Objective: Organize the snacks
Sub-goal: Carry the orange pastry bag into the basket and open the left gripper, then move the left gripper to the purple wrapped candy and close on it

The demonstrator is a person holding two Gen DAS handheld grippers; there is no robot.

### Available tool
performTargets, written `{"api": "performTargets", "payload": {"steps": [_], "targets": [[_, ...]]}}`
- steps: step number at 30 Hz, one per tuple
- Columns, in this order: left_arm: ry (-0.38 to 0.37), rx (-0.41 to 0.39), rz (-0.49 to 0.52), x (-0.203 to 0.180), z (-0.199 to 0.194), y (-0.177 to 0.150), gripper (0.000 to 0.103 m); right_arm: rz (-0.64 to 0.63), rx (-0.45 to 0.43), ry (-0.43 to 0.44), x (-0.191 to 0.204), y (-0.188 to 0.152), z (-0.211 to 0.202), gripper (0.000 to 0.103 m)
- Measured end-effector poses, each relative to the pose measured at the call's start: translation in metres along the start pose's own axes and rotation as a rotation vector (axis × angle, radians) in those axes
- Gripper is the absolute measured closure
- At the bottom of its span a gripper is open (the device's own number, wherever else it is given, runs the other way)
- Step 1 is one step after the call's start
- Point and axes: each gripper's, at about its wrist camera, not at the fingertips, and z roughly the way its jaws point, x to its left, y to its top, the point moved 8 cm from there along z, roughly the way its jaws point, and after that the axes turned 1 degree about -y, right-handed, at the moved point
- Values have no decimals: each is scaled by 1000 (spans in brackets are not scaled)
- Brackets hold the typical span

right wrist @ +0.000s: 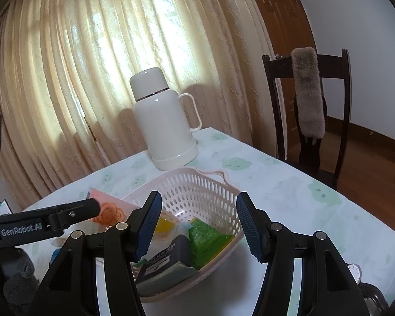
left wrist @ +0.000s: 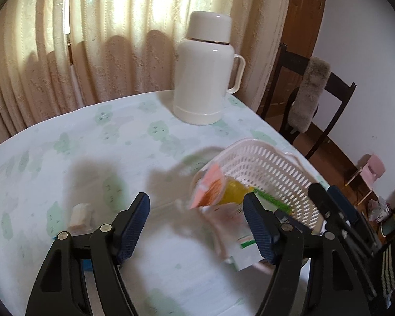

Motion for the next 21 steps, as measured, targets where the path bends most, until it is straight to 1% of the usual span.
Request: {"api": "performTargets", "payload": {"steps": [9, 15, 21], "targets": [[68, -5, -53, 45, -26, -18, 30, -44, -37, 28, 13, 0, -5, 42], [137, -13, -81, 78, -47, -31, 30, -92, -64, 44, 25, -2, -9, 40], [209, -33, -91, 110, -73, -52, 28, -160, -84, 69, 43, -6, -13, 37]]}}
